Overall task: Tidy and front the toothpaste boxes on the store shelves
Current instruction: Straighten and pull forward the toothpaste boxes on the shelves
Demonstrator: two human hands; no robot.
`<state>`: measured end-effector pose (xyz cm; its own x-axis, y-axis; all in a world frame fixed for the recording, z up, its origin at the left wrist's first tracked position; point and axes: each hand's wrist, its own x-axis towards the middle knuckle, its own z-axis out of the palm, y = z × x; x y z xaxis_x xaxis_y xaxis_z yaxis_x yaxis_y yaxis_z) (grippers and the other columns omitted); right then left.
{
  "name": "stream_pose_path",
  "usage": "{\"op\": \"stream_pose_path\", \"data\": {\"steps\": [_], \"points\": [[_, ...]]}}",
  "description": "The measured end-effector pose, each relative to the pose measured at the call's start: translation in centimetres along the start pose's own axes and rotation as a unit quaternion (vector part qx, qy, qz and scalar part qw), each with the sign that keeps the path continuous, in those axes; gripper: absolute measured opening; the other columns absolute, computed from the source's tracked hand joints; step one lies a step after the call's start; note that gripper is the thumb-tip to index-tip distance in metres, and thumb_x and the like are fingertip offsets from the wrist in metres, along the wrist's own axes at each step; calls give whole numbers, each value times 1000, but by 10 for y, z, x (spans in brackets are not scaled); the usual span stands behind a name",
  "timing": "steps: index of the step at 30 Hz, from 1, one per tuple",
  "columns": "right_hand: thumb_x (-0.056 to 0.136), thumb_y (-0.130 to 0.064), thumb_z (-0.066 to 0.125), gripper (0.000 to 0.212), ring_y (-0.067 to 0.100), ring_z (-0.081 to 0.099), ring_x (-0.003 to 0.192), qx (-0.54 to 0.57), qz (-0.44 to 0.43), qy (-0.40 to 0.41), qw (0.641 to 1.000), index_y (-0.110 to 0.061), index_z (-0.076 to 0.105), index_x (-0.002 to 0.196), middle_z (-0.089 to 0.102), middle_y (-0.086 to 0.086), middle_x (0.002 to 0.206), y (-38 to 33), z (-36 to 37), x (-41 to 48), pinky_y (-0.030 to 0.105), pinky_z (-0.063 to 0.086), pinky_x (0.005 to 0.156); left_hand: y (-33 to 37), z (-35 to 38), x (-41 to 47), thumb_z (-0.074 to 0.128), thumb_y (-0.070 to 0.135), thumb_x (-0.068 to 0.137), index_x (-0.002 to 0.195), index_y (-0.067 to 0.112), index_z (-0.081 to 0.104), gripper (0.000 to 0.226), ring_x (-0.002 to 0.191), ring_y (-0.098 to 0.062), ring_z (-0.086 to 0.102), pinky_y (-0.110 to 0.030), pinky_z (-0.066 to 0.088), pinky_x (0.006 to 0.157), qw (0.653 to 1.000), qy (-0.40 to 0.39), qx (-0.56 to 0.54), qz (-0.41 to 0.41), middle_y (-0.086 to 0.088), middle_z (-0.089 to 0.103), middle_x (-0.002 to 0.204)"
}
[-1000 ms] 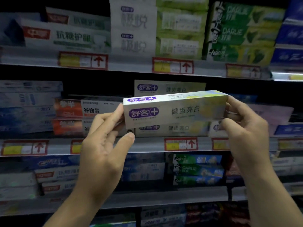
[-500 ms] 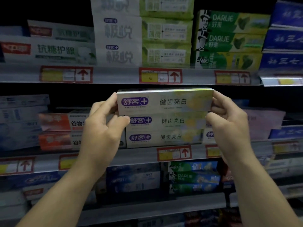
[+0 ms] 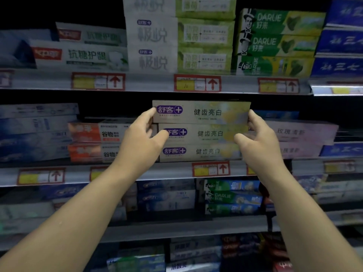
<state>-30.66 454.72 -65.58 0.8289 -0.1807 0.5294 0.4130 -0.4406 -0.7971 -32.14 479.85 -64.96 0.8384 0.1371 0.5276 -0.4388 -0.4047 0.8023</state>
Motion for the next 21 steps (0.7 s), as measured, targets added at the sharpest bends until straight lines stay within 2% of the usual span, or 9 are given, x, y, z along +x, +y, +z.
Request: {"op": "stream_pose_path", "data": {"steps": [4,6,8,12,21], "points": [[99,-21,62,73,17,35,147,-90,-19,-11,996,-23,24,161,31,-7,163,-8,-3,-15,46,35,119,1,-6,-14,67,21,95,156,28,35,69,141,-11,39,-22,35,107,998,-10,60,30,9,38,158],[99,-25,63,72,14,33,146,-132,-51,-22,990,-22,26,160,31,-7,162,-12,-4,-28,34,30,120,0,-10,-26,69,26,93,153,29,38,68,131,-6,41,-25,36,108,993,-13,106,57,10,40,153],[98,-30,66,72,10,30,147,-170,-80,-42,981,-22,28,159,33,-8,161,-15,-2,-42,24,23,116,-2,-15,-39,71,32,92,152,29,39,67,130,-4,42,-30,38,111,988,-19,133,77,9,42,151],[96,-38,67,74,10,31,147,-217,-119,-94,964,-22,30,158,35,-7,160,-14,9,-69,29,26,120,-12,-24,-64,71,42,90,150,34,39,68,135,-5,42,-39,41,113,984,-43,160,68,14,45,149],[98,-43,63,73,13,26,150,-281,-137,-229,922,-23,27,158,29,-7,163,8,45,-111,36,28,122,-52,-47,-115,71,42,90,149,31,43,66,137,-9,40,-32,37,112,971,-107,213,32,13,46,147]]}}
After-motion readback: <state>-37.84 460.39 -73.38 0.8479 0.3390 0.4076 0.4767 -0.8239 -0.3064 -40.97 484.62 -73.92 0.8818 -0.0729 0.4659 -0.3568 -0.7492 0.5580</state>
